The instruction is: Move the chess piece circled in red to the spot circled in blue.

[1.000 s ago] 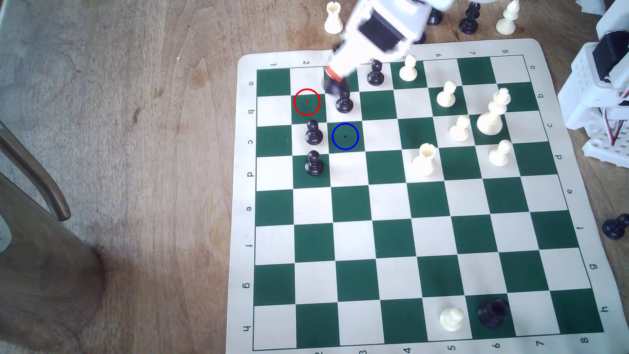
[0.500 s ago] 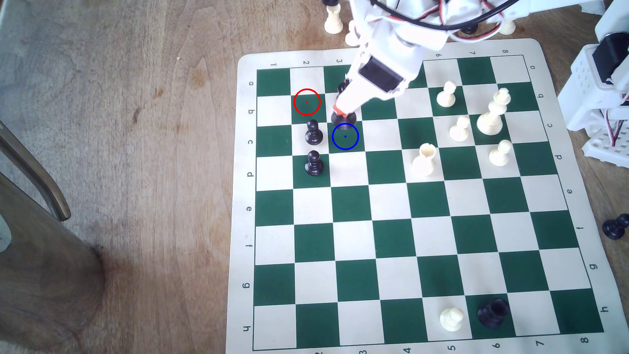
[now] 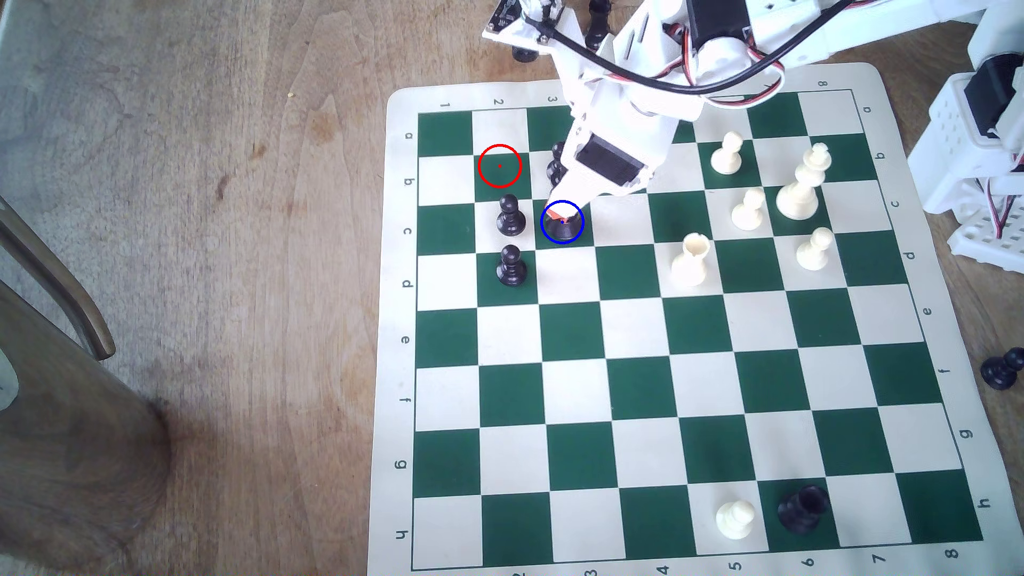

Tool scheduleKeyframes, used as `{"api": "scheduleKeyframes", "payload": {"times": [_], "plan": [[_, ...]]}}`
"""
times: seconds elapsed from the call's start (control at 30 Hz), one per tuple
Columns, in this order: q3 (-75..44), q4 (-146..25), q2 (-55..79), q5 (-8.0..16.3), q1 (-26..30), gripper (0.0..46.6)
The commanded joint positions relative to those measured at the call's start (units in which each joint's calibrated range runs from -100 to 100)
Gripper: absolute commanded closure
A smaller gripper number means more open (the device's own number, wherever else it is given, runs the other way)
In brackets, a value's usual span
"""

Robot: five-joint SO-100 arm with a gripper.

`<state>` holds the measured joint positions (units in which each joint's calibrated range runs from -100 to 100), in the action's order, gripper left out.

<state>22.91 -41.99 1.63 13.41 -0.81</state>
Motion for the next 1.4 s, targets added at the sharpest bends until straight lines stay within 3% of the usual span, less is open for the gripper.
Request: {"api": "scheduleKeyframes", "payload": {"times": [0.0, 0.93, 0.97, 1.07, 1.1, 1.17, 1.23, 1.37], "plan": [[-0.61, 0.96, -1.04, 0.24, -0.24, 45.9], [0.03, 2.11, -0.28, -0.59, -0.71, 45.8], [0.03, 2.19, -0.19, -0.59, -0.79, 44.5], [1.57, 4.81, -0.53, -0.15, -1.18, 34.2], [2.57, 6.53, -0.78, 0.29, -1.57, 26.6], [5.38, 10.38, -1.72, 0.44, -2.12, 19.9], [7.1, 11.61, -2.99, 0.15, -2.59, 16.6], [10.0, 12.34, -8.26, -0.2, -2.9, 15.0]]}}
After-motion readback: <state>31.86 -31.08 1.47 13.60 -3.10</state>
